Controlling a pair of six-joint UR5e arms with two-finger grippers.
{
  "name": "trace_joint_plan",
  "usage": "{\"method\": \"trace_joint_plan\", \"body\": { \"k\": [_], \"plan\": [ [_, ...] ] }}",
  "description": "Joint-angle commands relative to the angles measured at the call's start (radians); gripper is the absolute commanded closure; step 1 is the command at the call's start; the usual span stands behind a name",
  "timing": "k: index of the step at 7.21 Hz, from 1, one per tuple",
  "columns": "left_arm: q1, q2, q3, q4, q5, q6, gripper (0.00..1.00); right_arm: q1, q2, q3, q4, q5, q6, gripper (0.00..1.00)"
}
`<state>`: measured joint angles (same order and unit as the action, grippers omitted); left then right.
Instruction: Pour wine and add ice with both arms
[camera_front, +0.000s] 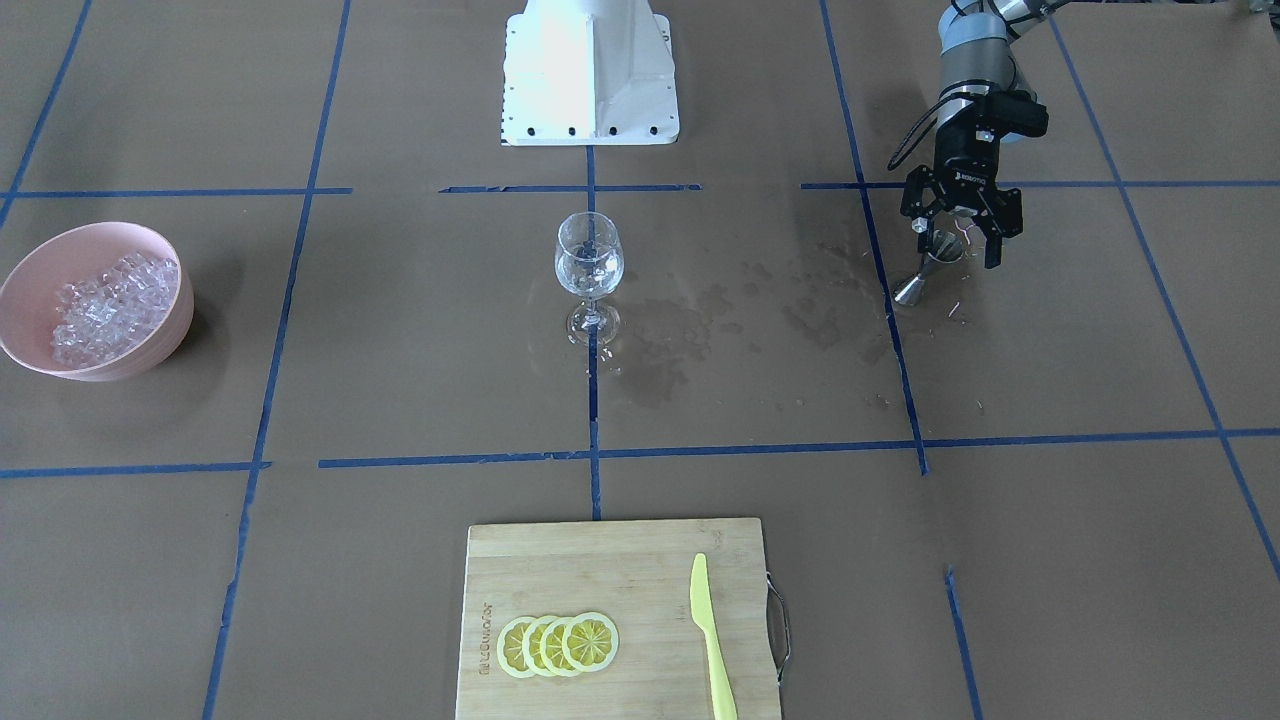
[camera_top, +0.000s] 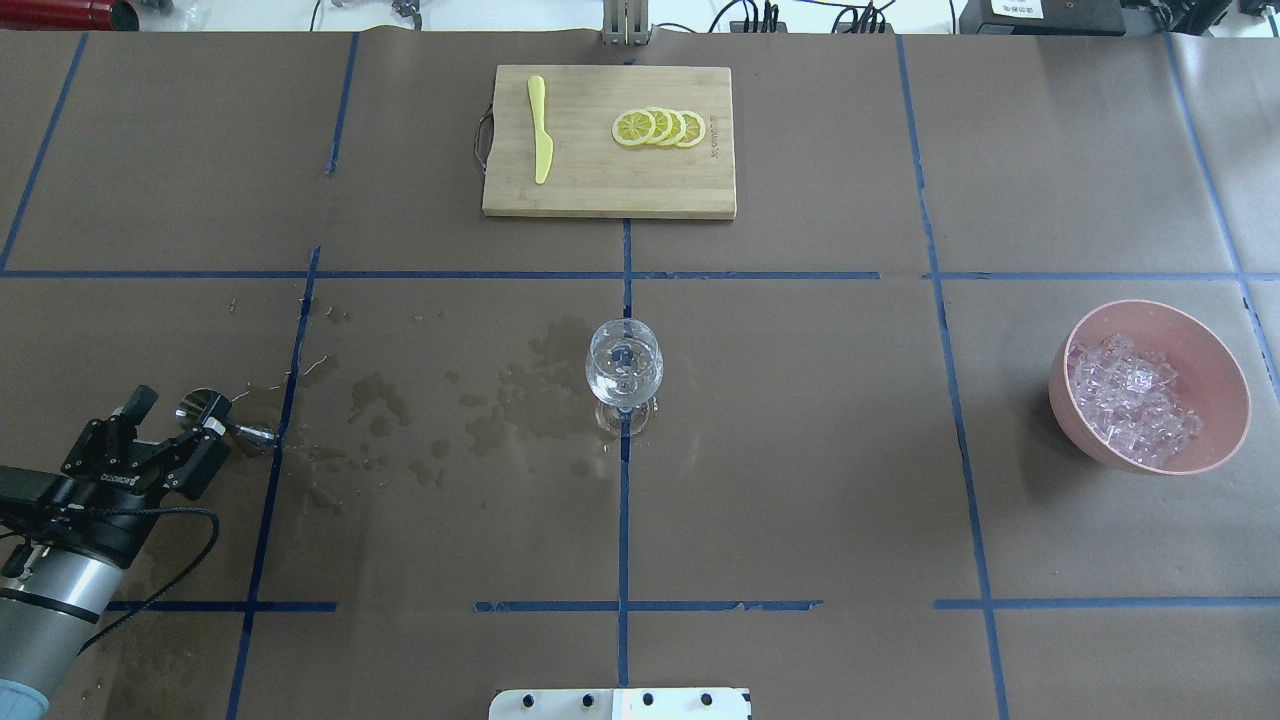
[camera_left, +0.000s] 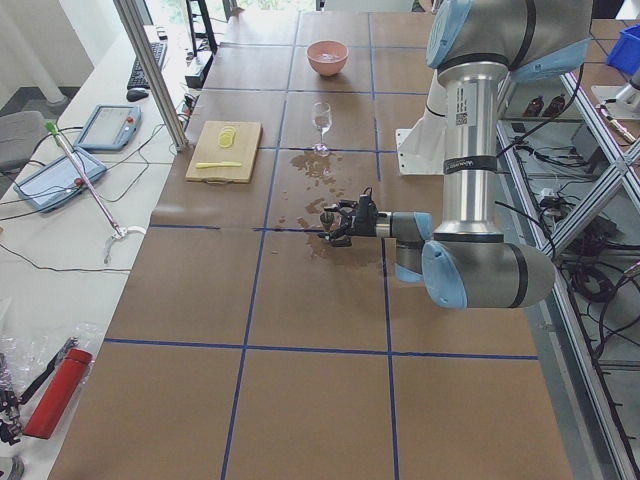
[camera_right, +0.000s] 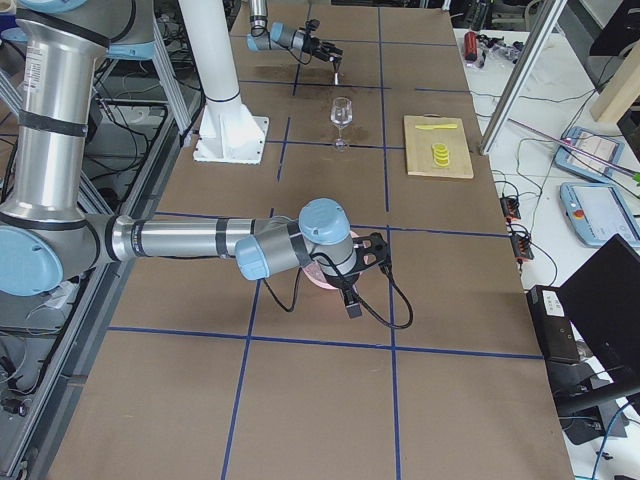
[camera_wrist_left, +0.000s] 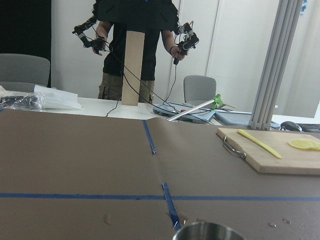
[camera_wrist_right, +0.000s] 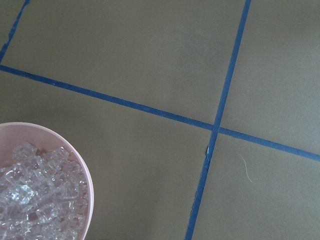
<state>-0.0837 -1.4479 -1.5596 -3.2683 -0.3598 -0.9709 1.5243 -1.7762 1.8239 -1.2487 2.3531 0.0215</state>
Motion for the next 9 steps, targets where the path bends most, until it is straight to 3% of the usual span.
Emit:
{"method": "trace_joint_plan", "body": {
  "k": [1, 5, 7, 9],
  "plan": [
    [0.001, 0.000, -0.049, -0.016, 0.013, 0.032, 0.00, -0.001, 0.000, 0.000, 0.000, 0.006, 0.000, 0.00],
    [-0.007, 0.007, -0.149, -0.213, -0.004, 0.410, 0.00, -0.001, 0.000, 0.000, 0.000, 0.006, 0.000, 0.00],
    [-0.080, 0.021, -0.154, -0.206, -0.123, 0.461, 0.00, 0.000, 0.000, 0.000, 0.000, 0.006, 0.000, 0.00],
    [-0.267, 0.024, -0.154, -0.092, -0.332, 0.480, 0.00, -0.001, -0.003, -0.005, 0.031, 0.006, 0.002, 0.00]
  ]
}}
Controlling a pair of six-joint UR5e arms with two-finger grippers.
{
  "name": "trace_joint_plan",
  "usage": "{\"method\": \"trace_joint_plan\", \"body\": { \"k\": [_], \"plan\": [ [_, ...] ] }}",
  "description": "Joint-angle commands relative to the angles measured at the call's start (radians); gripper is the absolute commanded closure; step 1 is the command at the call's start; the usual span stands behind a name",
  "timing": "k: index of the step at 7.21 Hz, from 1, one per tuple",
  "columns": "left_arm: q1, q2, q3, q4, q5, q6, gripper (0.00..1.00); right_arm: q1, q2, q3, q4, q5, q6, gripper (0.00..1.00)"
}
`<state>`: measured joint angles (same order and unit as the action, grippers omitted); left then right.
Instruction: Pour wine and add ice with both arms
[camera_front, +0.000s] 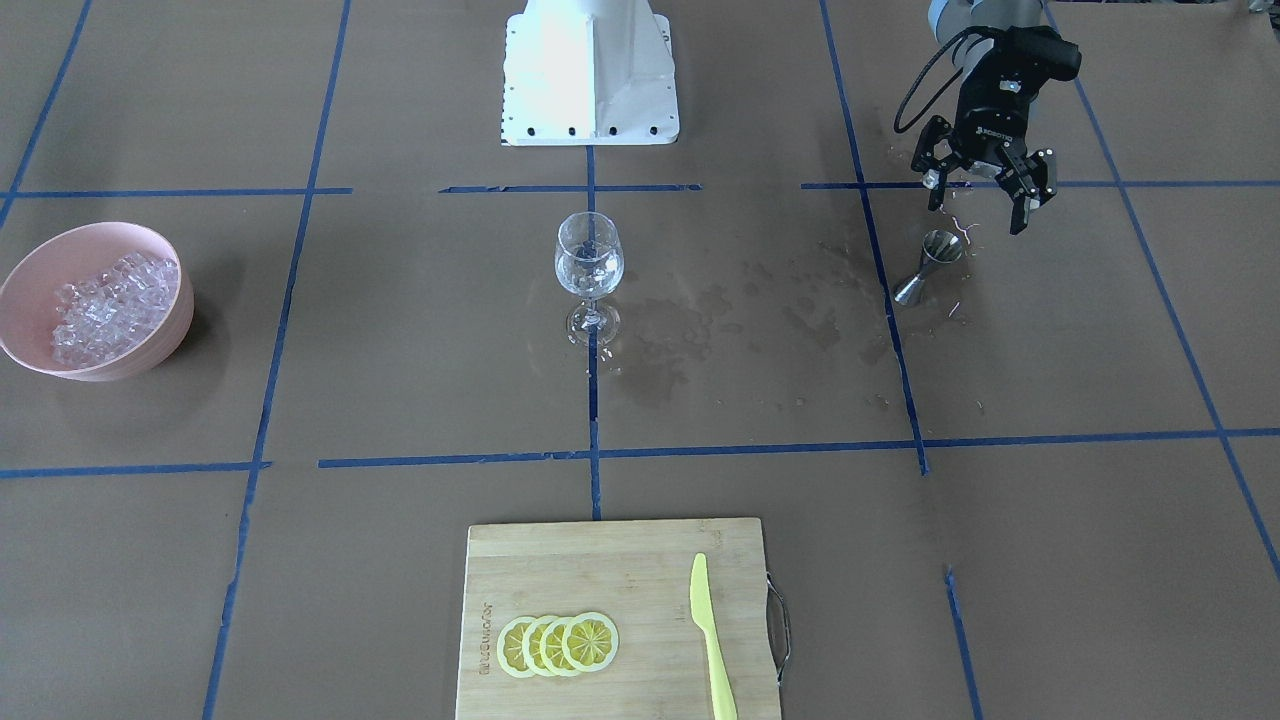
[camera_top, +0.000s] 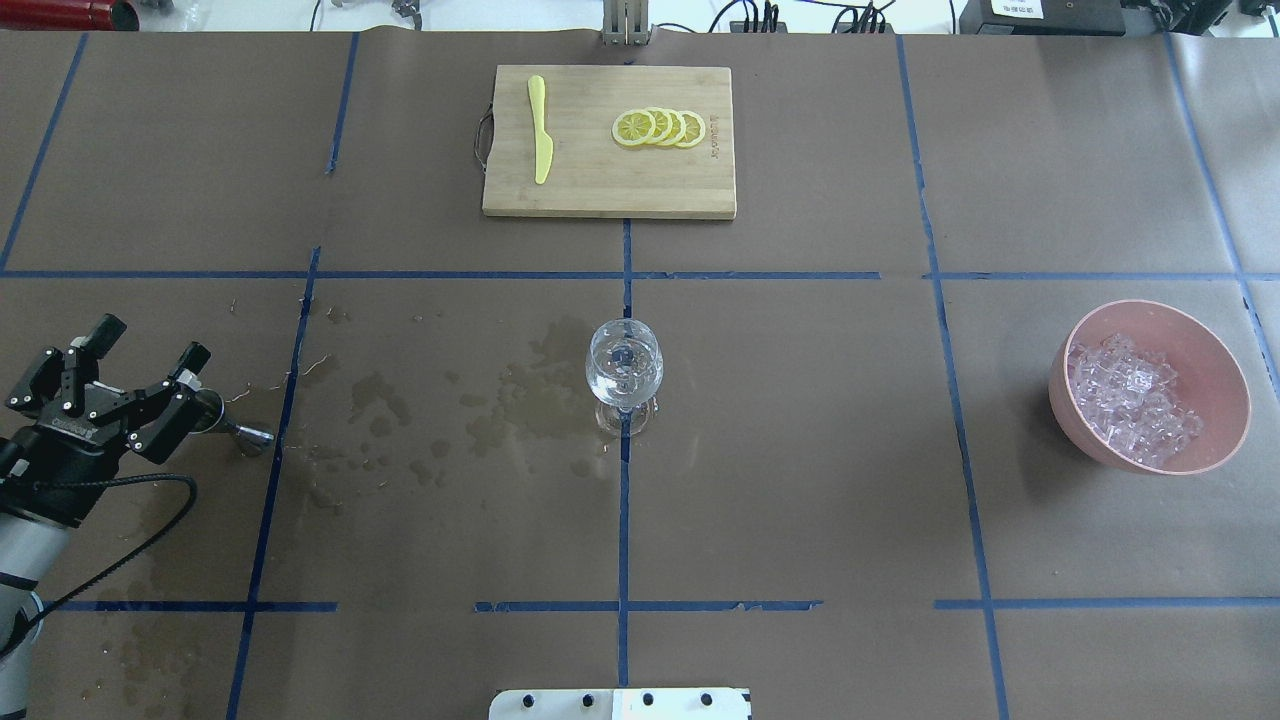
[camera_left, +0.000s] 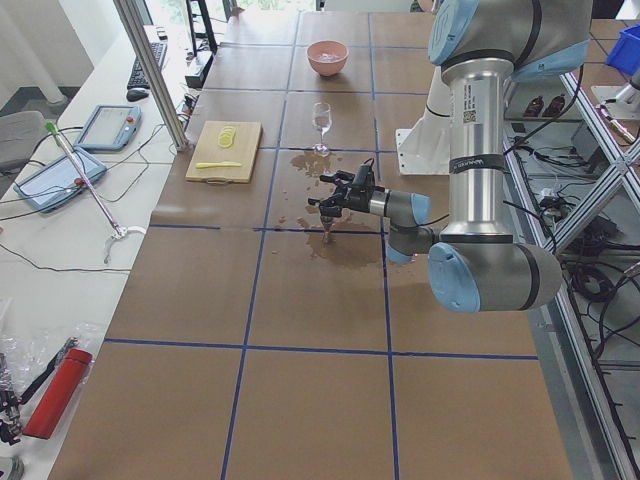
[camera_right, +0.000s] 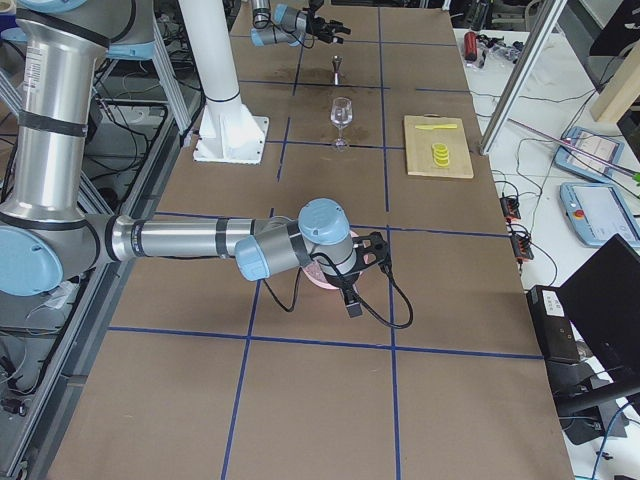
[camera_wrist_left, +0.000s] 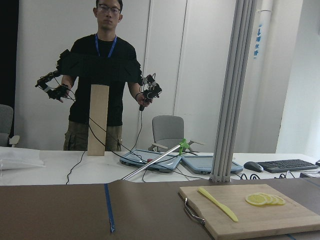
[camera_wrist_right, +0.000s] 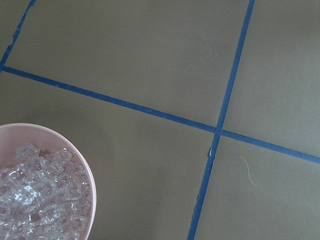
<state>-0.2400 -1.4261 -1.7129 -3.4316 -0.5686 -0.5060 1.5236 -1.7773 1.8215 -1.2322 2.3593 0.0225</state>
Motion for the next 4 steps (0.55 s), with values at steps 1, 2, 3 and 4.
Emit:
{"method": "trace_joint_plan", "body": {
  "k": [1, 2, 3, 4],
  "plan": [
    [-0.239, 0.003, -0.001, 0.136, -0.260, 0.109, 0.00, 0.000, -0.005, -0.002, 0.014, 0.002, 0.001, 0.00],
    [-0.375, 0.004, 0.001, 0.209, -0.428, 0.185, 0.00, 0.000, -0.008, -0.002, 0.014, 0.002, 0.001, 0.00],
    [-0.524, 0.007, 0.001, 0.315, -0.611, 0.290, 0.00, 0.000, -0.014, -0.002, 0.019, 0.002, -0.001, 0.00],
    [-0.683, 0.003, 0.001, 0.427, -0.819, 0.402, 0.00, 0.000, -0.020, -0.005, 0.033, 0.002, 0.001, 0.00]
  ]
}}
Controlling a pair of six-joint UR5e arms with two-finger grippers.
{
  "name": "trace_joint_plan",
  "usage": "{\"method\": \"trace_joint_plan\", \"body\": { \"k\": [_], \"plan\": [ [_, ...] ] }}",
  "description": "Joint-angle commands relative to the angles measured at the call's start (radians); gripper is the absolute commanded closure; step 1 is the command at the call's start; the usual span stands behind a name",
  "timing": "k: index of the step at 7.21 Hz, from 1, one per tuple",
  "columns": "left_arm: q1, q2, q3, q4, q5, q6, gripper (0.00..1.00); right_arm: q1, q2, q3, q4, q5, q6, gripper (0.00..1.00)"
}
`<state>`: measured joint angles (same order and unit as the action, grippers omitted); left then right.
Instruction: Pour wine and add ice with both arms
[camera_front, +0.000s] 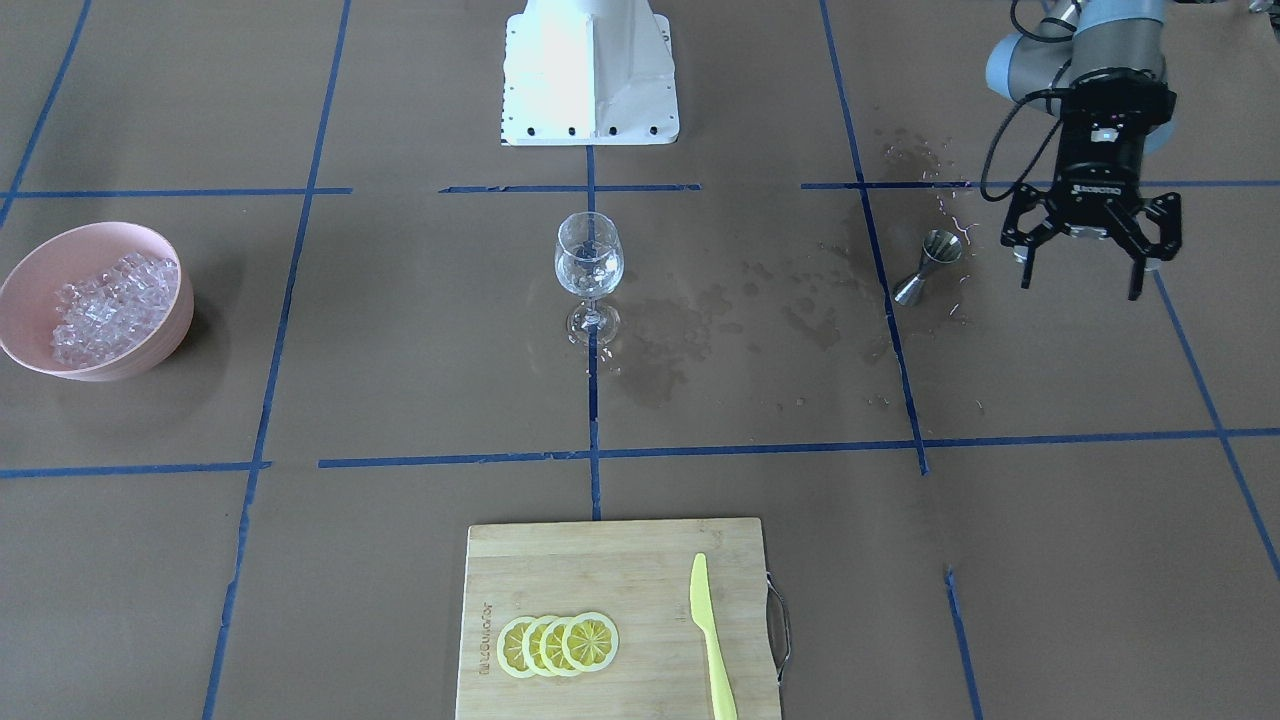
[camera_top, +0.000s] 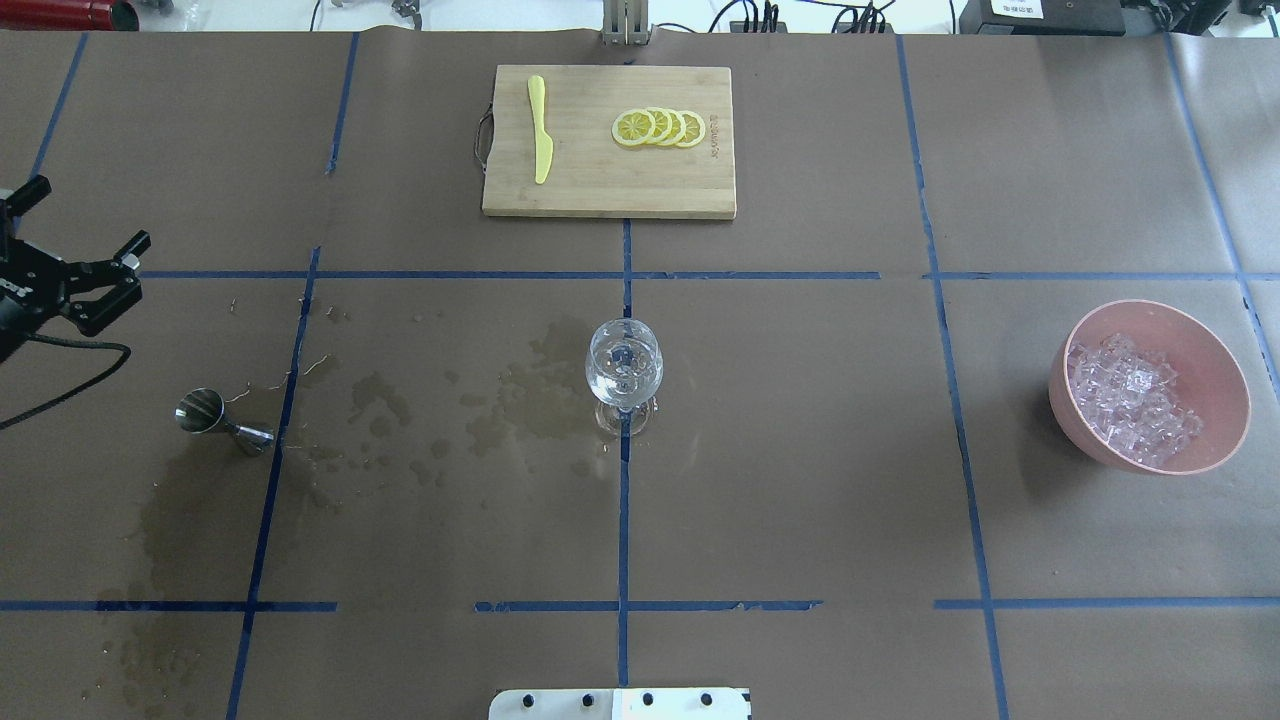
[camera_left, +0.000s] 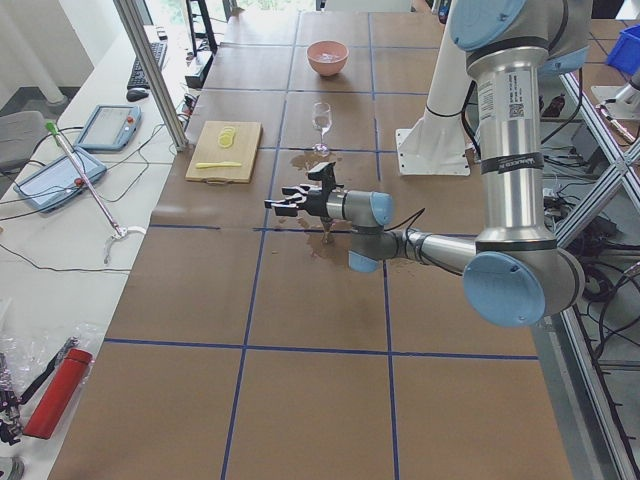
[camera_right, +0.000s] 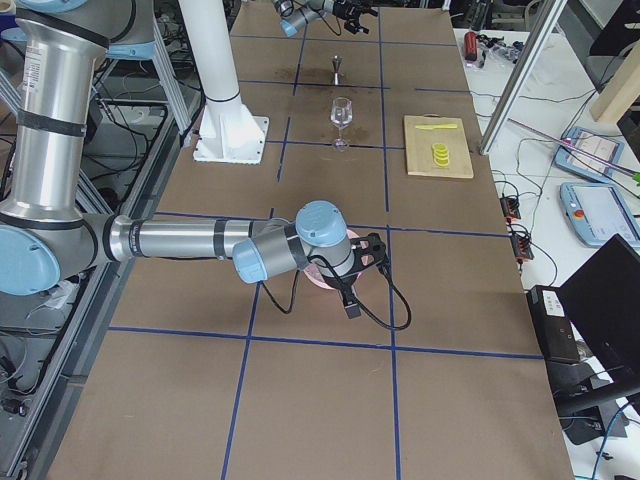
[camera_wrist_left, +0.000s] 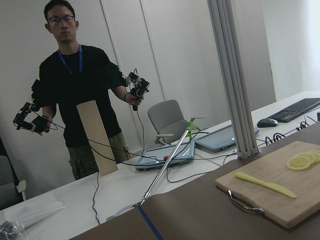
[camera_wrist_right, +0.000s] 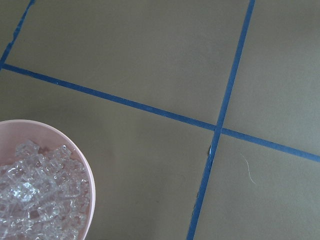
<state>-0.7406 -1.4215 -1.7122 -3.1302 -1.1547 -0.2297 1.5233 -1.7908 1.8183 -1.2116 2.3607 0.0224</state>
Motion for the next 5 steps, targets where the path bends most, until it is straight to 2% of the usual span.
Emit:
{"method": "trace_joint_plan", "body": {
  "k": [1, 2, 3, 4, 5],
  "plan": [
    [-0.364, -0.010, 0.002, 0.256, -0.440, 0.226, 0.00, 0.000, -0.013, -0.001, 0.014, 0.000, 0.001, 0.00],
    [-0.535, -0.022, 0.003, 0.406, -0.617, 0.328, 0.00, 0.001, -0.015, -0.002, 0.014, 0.000, 0.001, 0.00],
    [-0.691, -0.027, 0.003, 0.511, -0.769, 0.352, 0.00, 0.001, -0.018, -0.001, 0.014, 0.000, -0.001, 0.00],
    [-0.774, -0.042, 0.006, 0.635, -0.912, 0.366, 0.00, 0.001, -0.019, -0.002, 0.014, -0.001, -0.001, 0.00],
    [-0.857, -0.057, 0.017, 0.751, -0.989, 0.363, 0.00, 0.001, -0.019, -0.002, 0.014, -0.001, -0.001, 0.00]
  ]
}}
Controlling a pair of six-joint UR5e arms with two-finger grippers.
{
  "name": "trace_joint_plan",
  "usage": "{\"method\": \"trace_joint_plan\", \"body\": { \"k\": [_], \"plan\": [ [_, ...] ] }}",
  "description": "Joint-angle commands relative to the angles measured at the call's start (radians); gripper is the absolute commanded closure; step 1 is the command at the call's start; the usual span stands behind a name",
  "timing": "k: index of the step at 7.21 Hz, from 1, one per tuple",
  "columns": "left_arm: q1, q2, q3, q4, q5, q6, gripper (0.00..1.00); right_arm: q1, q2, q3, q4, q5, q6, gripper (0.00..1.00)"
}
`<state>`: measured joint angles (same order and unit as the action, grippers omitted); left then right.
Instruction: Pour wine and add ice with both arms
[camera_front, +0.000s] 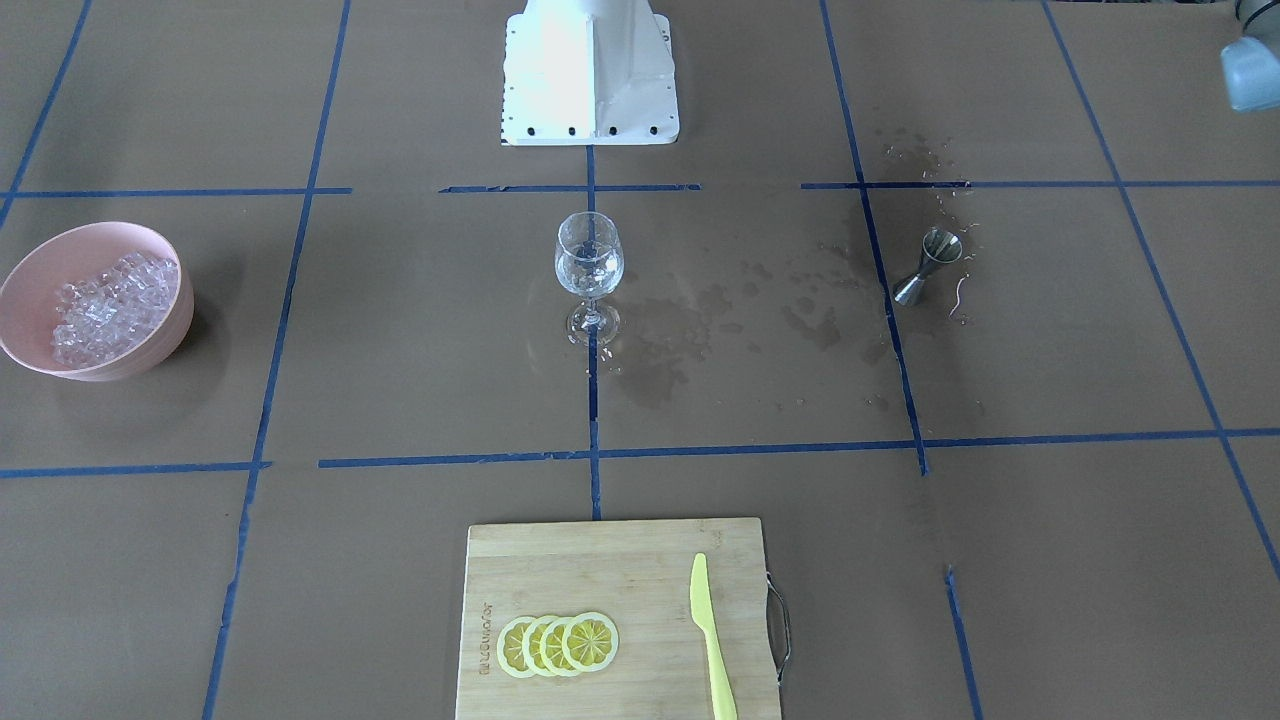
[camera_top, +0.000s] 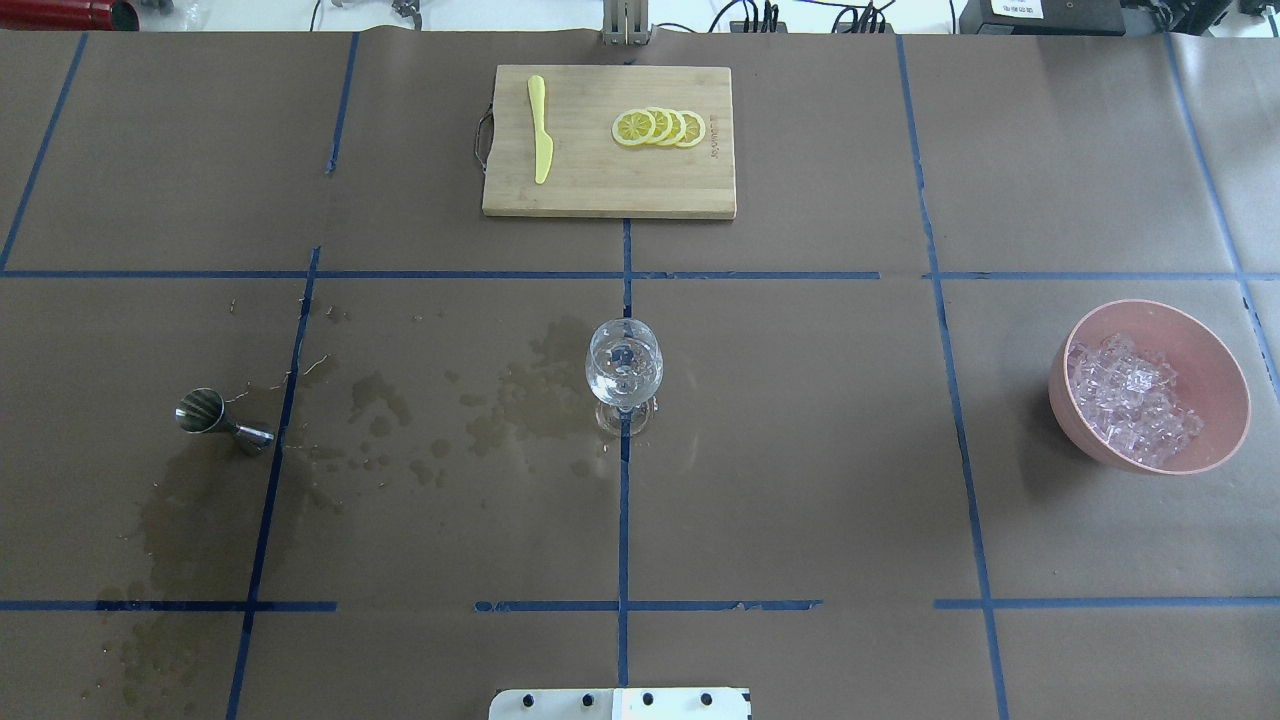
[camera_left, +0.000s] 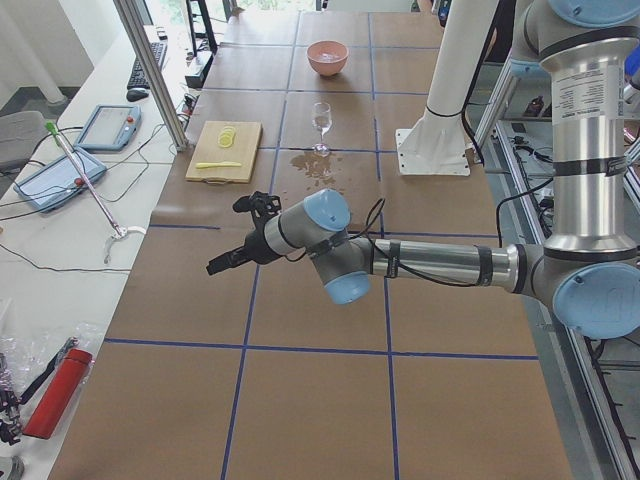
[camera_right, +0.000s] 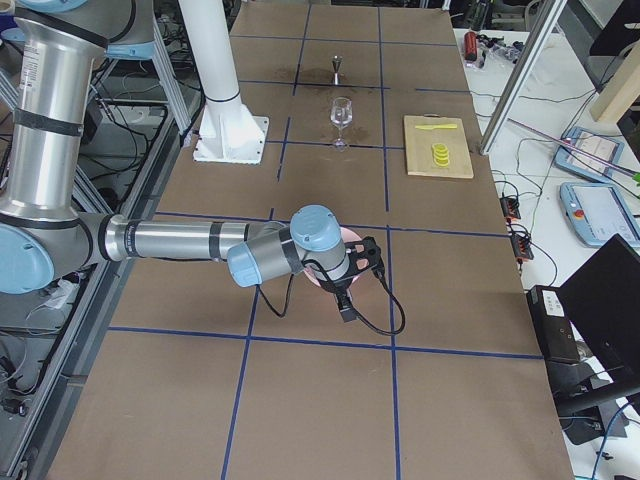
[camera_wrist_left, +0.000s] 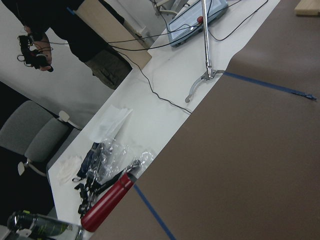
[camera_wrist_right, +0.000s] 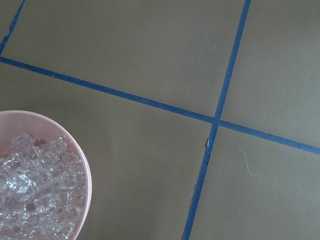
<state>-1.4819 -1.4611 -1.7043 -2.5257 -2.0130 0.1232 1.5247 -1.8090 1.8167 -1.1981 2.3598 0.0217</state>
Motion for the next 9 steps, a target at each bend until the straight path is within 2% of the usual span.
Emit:
{"method": "trace_joint_plan", "body": {
  "k": [1, 3, 4, 6, 7, 9],
  "plan": [
    [-0.129, -0.013, 0.020, 0.294, -0.124, 0.009, 0.00, 0.000, -0.001, -0.001, 0.000, -0.001, 0.000, 0.00],
    [-0.133, -0.057, 0.017, 0.698, -0.132, -0.003, 0.00, -0.001, -0.003, 0.001, 0.000, 0.001, 0.000, 0.00],
    [-0.159, -0.061, 0.017, 0.834, -0.142, -0.004, 0.00, -0.001, -0.003, 0.001, 0.000, 0.001, 0.001, 0.00],
    [-0.164, 0.089, 0.008, 0.839, -0.344, -0.002, 0.00, -0.001, -0.004, 0.004, 0.000, 0.051, 0.006, 0.00],
    [-0.164, 0.128, -0.015, 0.835, -0.421, 0.000, 0.00, -0.001, -0.007, 0.022, 0.003, 0.067, 0.056, 0.00],
    [-0.159, 0.116, -0.005, 0.825, -0.428, 0.001, 0.00, -0.053, -0.019, 0.100, -0.003, 0.067, 0.167, 0.00]
  ]
}}
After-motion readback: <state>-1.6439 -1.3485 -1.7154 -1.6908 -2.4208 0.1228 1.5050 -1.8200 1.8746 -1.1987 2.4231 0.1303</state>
